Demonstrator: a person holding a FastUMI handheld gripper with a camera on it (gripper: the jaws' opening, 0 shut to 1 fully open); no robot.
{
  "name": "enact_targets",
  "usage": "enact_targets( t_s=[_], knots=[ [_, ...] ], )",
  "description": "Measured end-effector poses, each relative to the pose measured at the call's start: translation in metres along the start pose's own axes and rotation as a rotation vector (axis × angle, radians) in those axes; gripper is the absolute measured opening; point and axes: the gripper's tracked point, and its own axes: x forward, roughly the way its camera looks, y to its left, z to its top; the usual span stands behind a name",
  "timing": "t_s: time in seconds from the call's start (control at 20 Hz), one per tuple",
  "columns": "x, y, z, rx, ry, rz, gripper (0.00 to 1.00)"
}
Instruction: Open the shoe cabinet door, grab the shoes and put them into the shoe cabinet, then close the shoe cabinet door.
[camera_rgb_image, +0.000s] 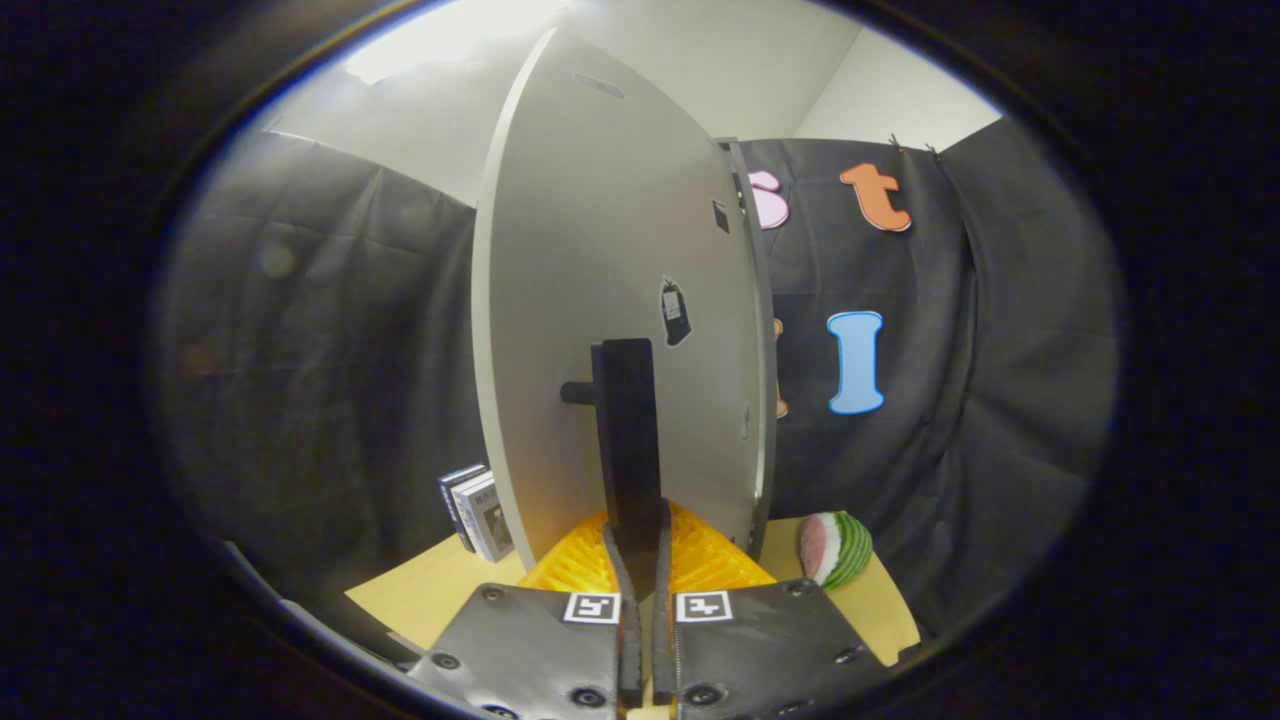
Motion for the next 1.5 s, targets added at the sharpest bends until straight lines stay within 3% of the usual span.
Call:
enact_targets(
  t_s=[1.0, 1.5],
  knots=[
    [-0.018, -0.094, 0.006, 0.053, -0.025, -0.159, 0.03],
    [-0.020, -0.103, 0.006, 0.060, -0.021, -0.148, 0.02]
  ],
)
